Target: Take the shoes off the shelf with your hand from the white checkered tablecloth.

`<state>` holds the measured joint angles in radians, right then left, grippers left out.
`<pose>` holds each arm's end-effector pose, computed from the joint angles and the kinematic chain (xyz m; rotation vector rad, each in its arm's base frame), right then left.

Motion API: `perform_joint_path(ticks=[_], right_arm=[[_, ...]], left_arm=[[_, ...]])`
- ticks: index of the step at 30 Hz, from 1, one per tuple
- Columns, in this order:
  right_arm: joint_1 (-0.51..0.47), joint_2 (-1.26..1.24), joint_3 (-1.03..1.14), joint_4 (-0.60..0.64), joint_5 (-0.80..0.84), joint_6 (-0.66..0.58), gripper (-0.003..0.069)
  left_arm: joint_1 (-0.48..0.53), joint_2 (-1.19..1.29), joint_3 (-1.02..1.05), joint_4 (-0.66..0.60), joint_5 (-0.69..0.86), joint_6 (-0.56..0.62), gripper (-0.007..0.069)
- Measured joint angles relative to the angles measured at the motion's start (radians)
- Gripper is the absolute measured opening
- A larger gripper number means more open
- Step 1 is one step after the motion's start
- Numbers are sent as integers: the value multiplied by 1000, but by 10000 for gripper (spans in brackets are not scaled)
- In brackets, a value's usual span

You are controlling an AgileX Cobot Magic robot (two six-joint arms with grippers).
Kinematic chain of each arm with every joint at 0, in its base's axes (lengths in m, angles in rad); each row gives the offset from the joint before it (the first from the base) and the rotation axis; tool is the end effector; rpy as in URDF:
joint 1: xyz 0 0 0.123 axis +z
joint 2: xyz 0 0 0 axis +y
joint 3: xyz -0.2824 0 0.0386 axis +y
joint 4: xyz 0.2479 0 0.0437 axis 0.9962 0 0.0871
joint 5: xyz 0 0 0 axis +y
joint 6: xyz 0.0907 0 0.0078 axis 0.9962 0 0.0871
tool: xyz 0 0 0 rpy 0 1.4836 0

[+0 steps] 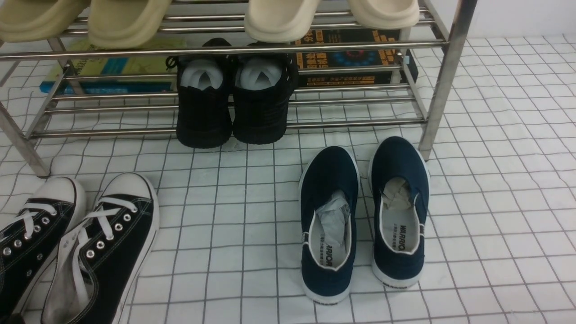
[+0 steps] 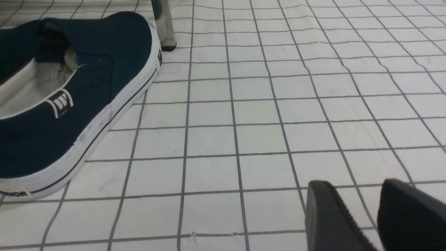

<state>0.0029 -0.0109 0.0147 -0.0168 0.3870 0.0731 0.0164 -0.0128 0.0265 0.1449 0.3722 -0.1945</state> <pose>0.0521 -0.0004 0.1739 0.0556 1.8737 0.0357 0.0525 0.0057 0.1717 -0.1070 1.8625 0.0193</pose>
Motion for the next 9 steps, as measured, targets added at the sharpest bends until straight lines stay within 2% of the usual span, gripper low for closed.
perform_joint_path(ticks=[9], right_arm=[[0,0,0,-2,0,0,239]], left_arm=[[0,0,0,1,0,0,65]])
